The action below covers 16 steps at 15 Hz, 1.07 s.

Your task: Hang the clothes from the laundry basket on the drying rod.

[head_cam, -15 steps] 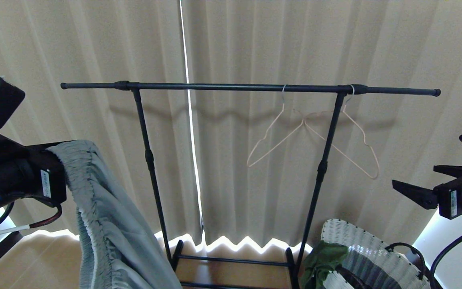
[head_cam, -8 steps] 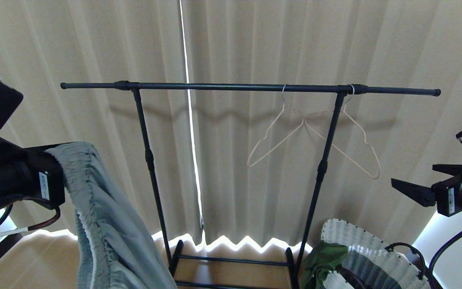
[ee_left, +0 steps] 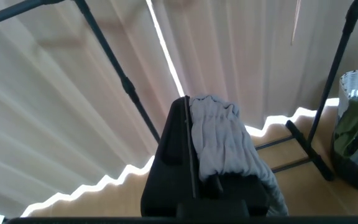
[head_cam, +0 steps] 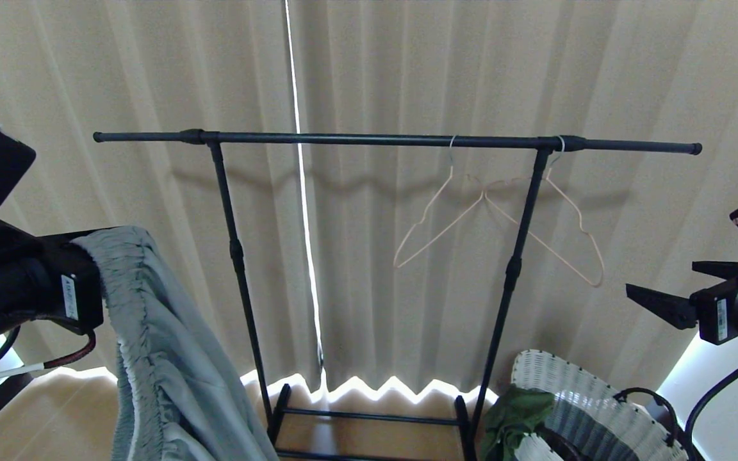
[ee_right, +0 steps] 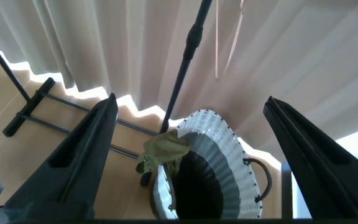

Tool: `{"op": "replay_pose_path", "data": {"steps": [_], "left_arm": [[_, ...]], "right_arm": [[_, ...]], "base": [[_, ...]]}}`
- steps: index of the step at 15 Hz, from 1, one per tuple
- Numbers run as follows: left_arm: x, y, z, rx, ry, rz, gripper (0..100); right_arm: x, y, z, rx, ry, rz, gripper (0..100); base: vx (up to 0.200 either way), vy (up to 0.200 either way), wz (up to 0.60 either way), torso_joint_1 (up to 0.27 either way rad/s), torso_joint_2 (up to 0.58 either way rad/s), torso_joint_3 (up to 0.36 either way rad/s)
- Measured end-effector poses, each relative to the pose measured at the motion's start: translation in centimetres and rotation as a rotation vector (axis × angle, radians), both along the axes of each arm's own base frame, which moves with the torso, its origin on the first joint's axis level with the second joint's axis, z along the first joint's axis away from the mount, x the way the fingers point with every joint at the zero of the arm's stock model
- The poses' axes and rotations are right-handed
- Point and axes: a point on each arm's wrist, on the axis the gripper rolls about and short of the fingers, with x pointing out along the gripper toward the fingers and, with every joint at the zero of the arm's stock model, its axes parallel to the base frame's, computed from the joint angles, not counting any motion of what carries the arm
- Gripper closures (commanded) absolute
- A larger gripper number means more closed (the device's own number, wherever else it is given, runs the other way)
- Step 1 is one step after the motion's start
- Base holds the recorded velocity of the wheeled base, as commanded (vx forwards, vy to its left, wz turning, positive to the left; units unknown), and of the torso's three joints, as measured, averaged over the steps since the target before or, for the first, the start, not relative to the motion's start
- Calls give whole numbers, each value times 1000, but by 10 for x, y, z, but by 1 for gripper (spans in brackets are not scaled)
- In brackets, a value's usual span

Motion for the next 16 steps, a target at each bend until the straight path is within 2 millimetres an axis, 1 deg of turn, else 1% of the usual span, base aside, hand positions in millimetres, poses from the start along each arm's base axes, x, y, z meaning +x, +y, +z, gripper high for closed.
{"op": "replay_pose_path", "data": {"steps": [5, 12, 16], "left_arm": [[0, 0, 0, 1, 0, -1, 100], [-4, 1, -4, 1, 7, 1, 100], [-5, 2, -4, -2, 7, 4, 100]], "right_arm": [[0, 0, 0, 1, 2, -1, 0], [0, 0, 0, 0, -1, 0, 0], [0, 2, 1, -3, -4, 7, 0]], "base": [[200, -200, 0, -1, -3, 2], [0, 0, 0, 0, 0, 0], [200, 0, 0, -4, 2, -1]]}}
